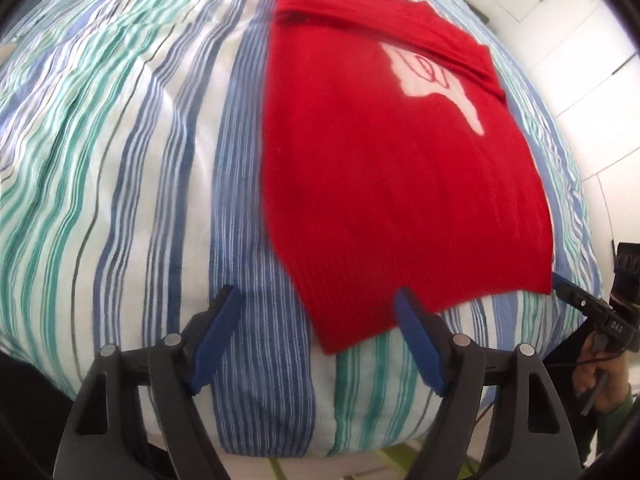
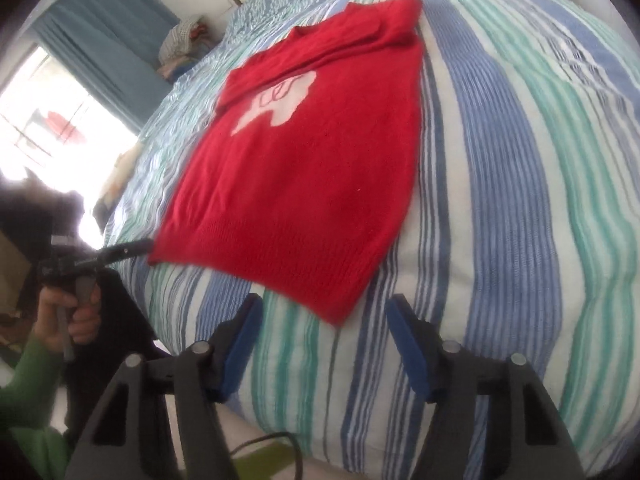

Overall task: Fold small clothes
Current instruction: 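Grasp the sweater hem with the left tool while the right tool grasps the hem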

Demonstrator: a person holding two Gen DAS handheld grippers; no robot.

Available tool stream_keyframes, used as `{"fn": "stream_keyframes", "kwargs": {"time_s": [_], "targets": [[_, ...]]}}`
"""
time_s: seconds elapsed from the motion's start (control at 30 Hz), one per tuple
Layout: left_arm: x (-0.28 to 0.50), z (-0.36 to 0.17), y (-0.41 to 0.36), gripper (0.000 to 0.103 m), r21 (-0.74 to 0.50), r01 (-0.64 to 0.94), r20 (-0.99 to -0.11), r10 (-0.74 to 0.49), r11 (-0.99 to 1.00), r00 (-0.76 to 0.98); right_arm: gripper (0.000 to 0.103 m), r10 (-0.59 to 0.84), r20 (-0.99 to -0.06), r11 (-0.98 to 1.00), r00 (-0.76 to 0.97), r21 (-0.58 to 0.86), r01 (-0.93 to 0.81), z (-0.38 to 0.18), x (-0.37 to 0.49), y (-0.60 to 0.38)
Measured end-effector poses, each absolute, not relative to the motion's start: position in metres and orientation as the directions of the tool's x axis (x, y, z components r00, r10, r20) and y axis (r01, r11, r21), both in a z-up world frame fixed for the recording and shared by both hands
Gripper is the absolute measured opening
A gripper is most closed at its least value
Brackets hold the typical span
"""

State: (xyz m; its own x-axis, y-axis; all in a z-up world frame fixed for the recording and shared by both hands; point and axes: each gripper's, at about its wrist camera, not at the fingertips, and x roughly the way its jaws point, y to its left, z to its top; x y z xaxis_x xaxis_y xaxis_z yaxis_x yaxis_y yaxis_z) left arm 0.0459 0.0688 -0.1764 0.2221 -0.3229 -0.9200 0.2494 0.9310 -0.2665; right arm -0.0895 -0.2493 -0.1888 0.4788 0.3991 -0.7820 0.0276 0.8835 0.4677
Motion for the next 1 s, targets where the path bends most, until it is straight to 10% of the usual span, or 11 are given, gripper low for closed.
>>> {"fn": "stream_keyframes", "kwargs": {"time_s": [0.13,0.2,0.27,0.6,1.0], "targets": [[0.044,-0.177,0.063,0.029,-0.311,0.251,-0.914,-0.361,0.917,0.185,0.049,0.438,-0.764,0.842,0.473,0.533,0.081,-0.204,-0.082,-0.251],[0.046,-0.178,0.06,0.005,-0.332,0.248,-0.912,-0.376,0.91,0.161,0.023,0.439,-0.772,0.842,0.46,0.532,0.088,-0.208,-0.079,-0.249],[0.048,-0.176,0.062,0.003,-0.344,0.233,-0.909,-0.385,0.91,0.161,0.005,0.433,-0.776,0.847,0.458,0.525,0.089,-0.208,-0.078,-0.25],[0.098,-0.119,0.094,0.003,-0.588,0.121,-0.738,-0.592,0.8,0.323,0.005,0.448,-0.668,0.795,0.594,0.602,0.077,-0.15,-0.061,-0.277],[0.338,-0.118,0.036,0.003,-0.515,0.079,-0.739,-0.489,0.853,0.464,0.005,0.313,-0.586,0.812,0.748,0.573,0.109,-0.108,0.174,-0.345]]}}
